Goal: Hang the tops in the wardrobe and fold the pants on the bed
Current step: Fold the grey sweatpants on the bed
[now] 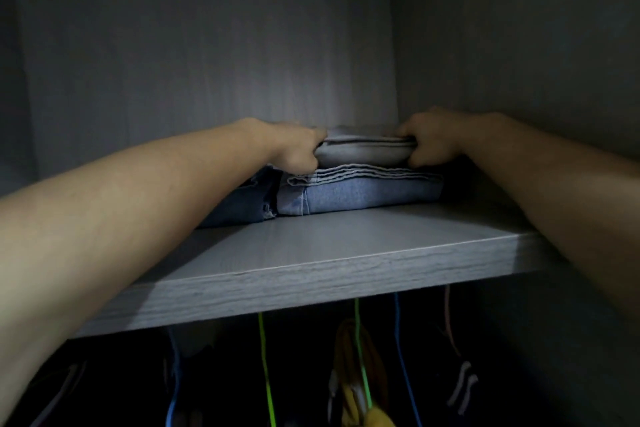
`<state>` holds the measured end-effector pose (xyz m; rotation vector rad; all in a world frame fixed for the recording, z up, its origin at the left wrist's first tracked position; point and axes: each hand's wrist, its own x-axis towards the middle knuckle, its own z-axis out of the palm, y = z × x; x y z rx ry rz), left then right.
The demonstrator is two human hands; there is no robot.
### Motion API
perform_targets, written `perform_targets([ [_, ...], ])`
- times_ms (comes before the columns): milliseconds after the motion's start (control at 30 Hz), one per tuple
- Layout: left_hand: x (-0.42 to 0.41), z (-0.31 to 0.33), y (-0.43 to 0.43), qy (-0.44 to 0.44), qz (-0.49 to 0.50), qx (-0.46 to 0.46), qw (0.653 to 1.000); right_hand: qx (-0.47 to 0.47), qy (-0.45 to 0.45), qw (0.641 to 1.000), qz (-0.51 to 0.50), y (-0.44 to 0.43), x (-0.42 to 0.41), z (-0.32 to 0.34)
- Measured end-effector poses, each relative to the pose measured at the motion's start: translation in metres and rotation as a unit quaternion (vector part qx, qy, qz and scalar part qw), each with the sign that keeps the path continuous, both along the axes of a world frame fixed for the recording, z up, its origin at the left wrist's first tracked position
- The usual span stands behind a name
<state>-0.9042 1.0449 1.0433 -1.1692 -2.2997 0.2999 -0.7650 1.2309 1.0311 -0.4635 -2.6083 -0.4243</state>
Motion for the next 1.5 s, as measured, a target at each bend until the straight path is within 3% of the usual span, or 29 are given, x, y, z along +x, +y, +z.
perform_targets([
  [100,0.013,0.004,-0.015,-0.036,0.010,0.005,0.999,-0.010,0.033,0.999,-0.003,-0.006,0.009,-0.002],
  [200,0.029,0.006,-0.044,0.079,-0.022,0.115,0.990,0.035,0.142,0.989,-0.025,-0.020,0.022,-0.005],
  [300,0.042,0.006,-0.081,0.222,-0.028,0.239,0.945,0.088,0.293,0.952,-0.014,-0.048,0.038,-0.011],
  [467,0.067,-0.023,-0.151,0.270,-0.035,0.278,0.921,0.172,0.324,0.930,-0.039,-0.115,0.076,-0.038],
  [767,0.110,-0.112,-0.240,0.126,-0.139,0.277,0.943,0.223,0.303,0.924,-0.073,-0.227,0.134,-0.120],
  [867,0.132,-0.138,-0.239,0.043,-0.201,0.330,0.921,0.222,0.293,0.924,-0.103,-0.244,0.173,-0.150],
  [933,0.158,-0.164,-0.231,0.047,-0.235,0.347,0.907,0.227,0.270,0.926,-0.138,-0.250,0.213,-0.174],
  [1100,0.244,-0.247,-0.201,0.011,-0.358,0.370,0.857,0.206,0.233,0.921,-0.233,-0.243,0.340,-0.240],
  [1300,0.387,-0.342,-0.144,-0.035,-0.411,0.315,0.855,0.136,0.181,0.903,-0.366,-0.234,0.543,-0.336],
  [1500,0.593,-0.402,-0.077,-0.110,-0.477,0.253,0.834,0.077,0.108,0.867,-0.481,-0.256,0.771,-0.412],
])
